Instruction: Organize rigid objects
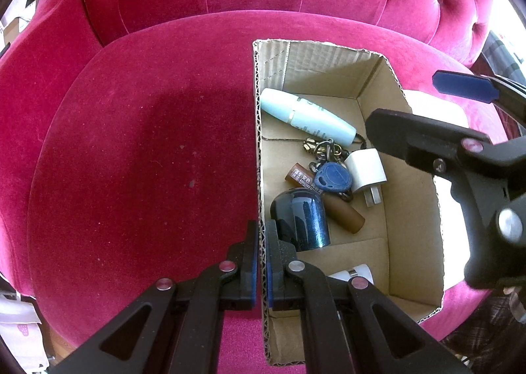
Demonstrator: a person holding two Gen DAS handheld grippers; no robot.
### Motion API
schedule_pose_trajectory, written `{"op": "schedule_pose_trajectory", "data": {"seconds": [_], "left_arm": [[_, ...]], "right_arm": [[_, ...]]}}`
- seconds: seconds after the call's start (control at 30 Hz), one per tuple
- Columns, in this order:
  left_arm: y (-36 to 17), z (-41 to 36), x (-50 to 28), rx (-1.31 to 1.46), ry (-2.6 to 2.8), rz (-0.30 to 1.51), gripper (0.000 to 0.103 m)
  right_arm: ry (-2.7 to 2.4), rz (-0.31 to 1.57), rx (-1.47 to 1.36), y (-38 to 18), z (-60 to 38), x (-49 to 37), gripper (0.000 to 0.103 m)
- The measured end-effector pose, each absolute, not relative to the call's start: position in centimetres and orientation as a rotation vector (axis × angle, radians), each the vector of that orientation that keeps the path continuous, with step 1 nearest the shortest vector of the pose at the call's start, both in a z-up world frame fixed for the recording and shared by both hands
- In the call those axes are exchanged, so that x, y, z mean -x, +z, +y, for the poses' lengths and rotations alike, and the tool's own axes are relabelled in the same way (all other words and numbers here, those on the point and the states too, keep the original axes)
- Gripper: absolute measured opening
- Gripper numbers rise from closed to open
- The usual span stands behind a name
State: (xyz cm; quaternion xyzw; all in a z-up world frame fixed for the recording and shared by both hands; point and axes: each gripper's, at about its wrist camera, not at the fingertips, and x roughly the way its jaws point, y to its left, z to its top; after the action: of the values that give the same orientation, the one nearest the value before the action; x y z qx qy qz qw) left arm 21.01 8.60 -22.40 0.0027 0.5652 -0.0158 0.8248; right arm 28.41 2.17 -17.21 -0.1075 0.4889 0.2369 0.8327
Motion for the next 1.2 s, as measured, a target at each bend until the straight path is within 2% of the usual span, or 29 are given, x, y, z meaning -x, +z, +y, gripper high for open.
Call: {"op": "schedule_pose_trajectory", "data": {"seconds": [0.5,0.6,0.63,0.7,0.77,0.8,0.93,1.2], "left_arm": [[-22.2,8.5,-20.8,-0.003,-0.025,1.203,0.003],[-22.0,8.2,-20.8,-0.017,-0.017,1.208,0.007],[-22.0,8.0,-20.8,-0.028,-0.012,1.204,0.013],[-21.8,7.8,-20.8,-0.044,0.0,1.194,0.033],[-21.5,7.7,-20.7,-0.045,0.017,1.181,0.085],[-21.4,7.7,-20.7,-0.035,0.02,1.171,0.093],[-20.9,7.5,-20.5,-0.039,0.033,1.151,0.102],[-20.1,6.8,-19.6,-0.071,0.024,1.146,0.103]], "right_arm": [[0.449,1.039,0.224,-16.5,1.0,-28.3,0.103],[0.438,1.038,0.219,-16.2,0.6,-28.1,0.103],[0.432,1.038,0.218,-16.1,0.4,-28.0,0.103],[0.421,1.036,0.21,-15.8,0.0,-27.9,0.103],[0.405,1.039,0.208,-15.6,-0.3,-27.8,0.103],[0.396,1.04,0.207,-15.5,-0.5,-27.7,0.103],[0.368,1.055,0.199,-15.3,-1.0,-27.6,0.103],[0.321,1.078,0.172,-14.5,-2.1,-27.1,0.103]]}}
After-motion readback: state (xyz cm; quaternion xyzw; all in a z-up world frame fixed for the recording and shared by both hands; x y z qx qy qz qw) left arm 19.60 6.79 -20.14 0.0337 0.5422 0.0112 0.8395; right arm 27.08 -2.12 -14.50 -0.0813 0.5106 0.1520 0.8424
